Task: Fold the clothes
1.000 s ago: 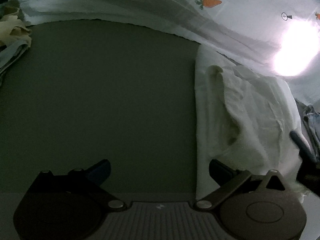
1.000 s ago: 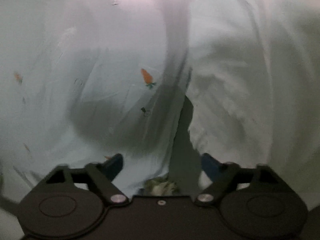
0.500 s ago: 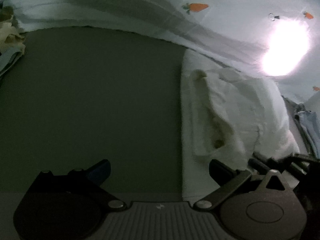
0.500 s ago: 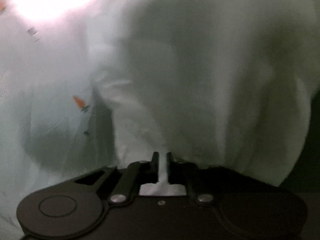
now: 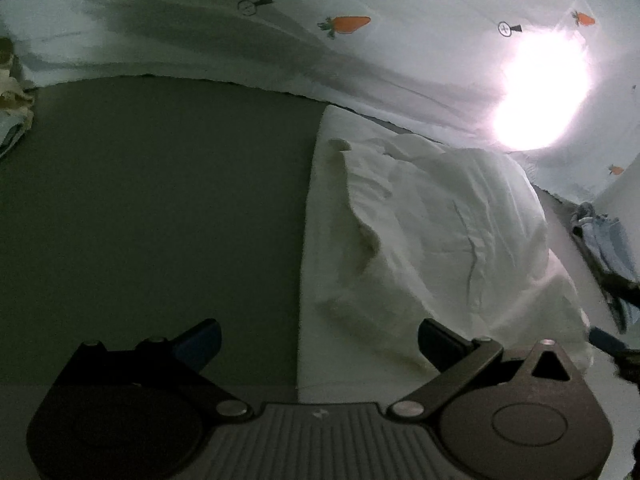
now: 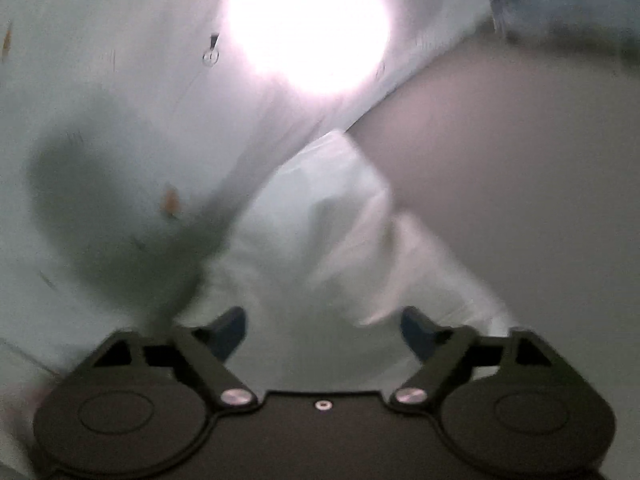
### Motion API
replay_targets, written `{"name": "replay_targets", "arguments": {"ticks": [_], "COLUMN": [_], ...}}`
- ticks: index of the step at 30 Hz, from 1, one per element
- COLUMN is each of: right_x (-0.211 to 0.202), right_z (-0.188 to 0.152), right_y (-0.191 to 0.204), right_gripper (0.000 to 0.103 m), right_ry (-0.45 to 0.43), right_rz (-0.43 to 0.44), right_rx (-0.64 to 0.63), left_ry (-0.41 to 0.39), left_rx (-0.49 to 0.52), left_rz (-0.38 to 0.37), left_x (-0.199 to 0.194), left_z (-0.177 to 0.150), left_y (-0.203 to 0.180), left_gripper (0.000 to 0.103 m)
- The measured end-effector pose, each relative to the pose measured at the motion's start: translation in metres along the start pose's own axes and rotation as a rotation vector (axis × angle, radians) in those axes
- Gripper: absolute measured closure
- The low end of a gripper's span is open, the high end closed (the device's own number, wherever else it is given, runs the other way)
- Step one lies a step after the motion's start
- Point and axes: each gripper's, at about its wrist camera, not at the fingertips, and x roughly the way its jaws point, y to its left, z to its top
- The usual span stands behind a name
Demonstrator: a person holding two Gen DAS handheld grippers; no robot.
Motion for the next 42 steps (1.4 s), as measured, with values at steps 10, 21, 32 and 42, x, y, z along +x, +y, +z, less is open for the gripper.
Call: {"name": "replay_targets", "arguments": {"ticks": [10,21,32,42], "right_x": [0.015,0.075,0.145,0.153], "right_z": [-0.005,0.037,0.076,0.09], "right_y": [-0.044,-0.014,-0.006,-0.045], "right_gripper": [0.002,0.0,0.0,0.004], "right_ry": [0.141,0.263,0.364,0.376], "right_rz": [-0.186,-0.067,0.119,0.405], "right_rx": [-0.229,-0.402,-0.396,0.193], "left_ry": [0.009,0.108,0.14,0.102], "left_rx": [0.104,0.233,0.164,-0.212], "left_rz": [0.064,0.023,-0.173,-0.384], "left_x": [0.024,0.074,0.125,0.125], "left_z": [0.017,0.051,0.092,0.098], "left_y": [-0.02,-0.018,-0.006,0.036], "left_gripper": [0.0,0.0,0.0,0.05]}}
